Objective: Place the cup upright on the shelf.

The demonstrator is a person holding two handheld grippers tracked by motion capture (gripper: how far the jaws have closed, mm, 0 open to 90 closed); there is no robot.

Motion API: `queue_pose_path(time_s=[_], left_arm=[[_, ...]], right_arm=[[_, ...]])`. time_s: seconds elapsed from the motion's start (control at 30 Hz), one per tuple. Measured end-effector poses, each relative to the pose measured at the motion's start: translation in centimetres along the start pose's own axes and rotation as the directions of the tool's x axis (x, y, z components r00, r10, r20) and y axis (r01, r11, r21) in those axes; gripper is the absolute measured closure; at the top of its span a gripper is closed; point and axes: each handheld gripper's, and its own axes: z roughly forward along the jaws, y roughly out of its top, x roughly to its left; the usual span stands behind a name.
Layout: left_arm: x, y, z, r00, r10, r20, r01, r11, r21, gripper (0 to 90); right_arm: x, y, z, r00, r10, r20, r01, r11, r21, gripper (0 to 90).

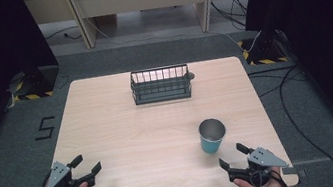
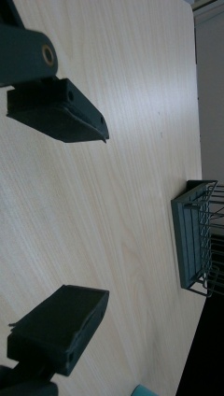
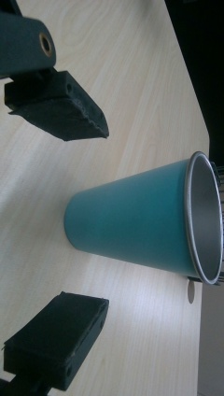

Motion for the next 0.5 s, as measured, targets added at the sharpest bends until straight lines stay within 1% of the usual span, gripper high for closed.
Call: queue_pose_path(time_s=[0.2,0.4,0.5], left_arm=[[-0.1,0.0,0.1,1.0,0.003,0.006,-0.003,1.0,0.0,19.3],[-0.1,0.0,0.1,1.0,0.004,0.007,-0.004,1.0,0.0,19.5],[-0.1,0.0,0.1,1.0,0.002,0.006,-0.002,1.0,0.002,19.5]], right_arm=[[0.0,0.5,1.5,1.0,-0.007,0.003,0.007,1.0,0.005,15.7],[-0.1,0.7,2.5,1.0,-0.003,0.005,0.003,1.0,0.012,15.6],[0.0,0.8,3.4,1.0,0.0,0.008,0.0,1.0,0.016,15.6]])
